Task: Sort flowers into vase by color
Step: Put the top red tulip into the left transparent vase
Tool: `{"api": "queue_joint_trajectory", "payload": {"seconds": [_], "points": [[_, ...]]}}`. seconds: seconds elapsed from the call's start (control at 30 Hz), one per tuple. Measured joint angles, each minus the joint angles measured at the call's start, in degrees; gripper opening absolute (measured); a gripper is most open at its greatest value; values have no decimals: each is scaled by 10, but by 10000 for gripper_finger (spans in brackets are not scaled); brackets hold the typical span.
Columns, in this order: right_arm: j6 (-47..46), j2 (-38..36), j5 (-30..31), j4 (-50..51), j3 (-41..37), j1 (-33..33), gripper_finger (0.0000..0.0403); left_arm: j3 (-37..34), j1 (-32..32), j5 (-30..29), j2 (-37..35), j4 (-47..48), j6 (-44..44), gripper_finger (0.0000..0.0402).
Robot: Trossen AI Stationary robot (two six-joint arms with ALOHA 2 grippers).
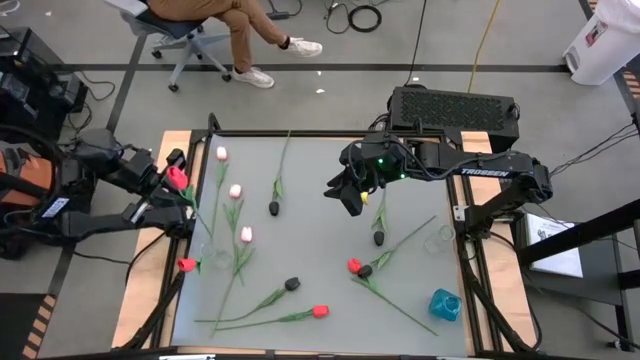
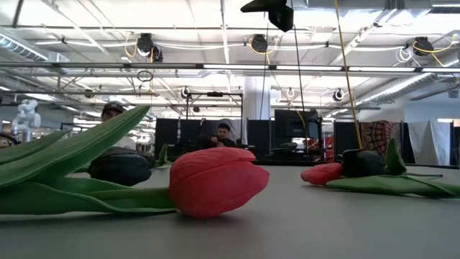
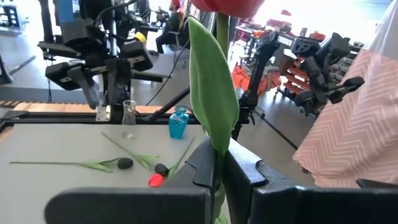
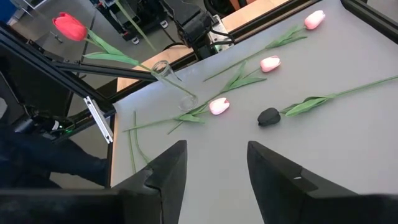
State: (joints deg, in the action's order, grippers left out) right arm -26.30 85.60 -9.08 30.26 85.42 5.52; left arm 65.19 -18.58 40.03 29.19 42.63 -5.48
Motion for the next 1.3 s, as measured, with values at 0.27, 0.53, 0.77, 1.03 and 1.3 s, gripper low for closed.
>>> {"api": "queue_joint_trajectory", "payload": {"seconds": [0.27,0.53,0.77,1.03,1.3], "points": [[0,0,0,0,0,0,160,0,62,-36,-3,4,0,19],[0,0,0,0,0,0,160,0,119,-52,-3,5,0,19],[0,0,0,0,0,0,160,0,153,-54,-3,22,1,19],[0,0,0,0,0,0,160,0,195,-64,-8,39,33,19],[0,0,0,0,0,0,160,-4,228,-97,-8,41,57,19]]}}
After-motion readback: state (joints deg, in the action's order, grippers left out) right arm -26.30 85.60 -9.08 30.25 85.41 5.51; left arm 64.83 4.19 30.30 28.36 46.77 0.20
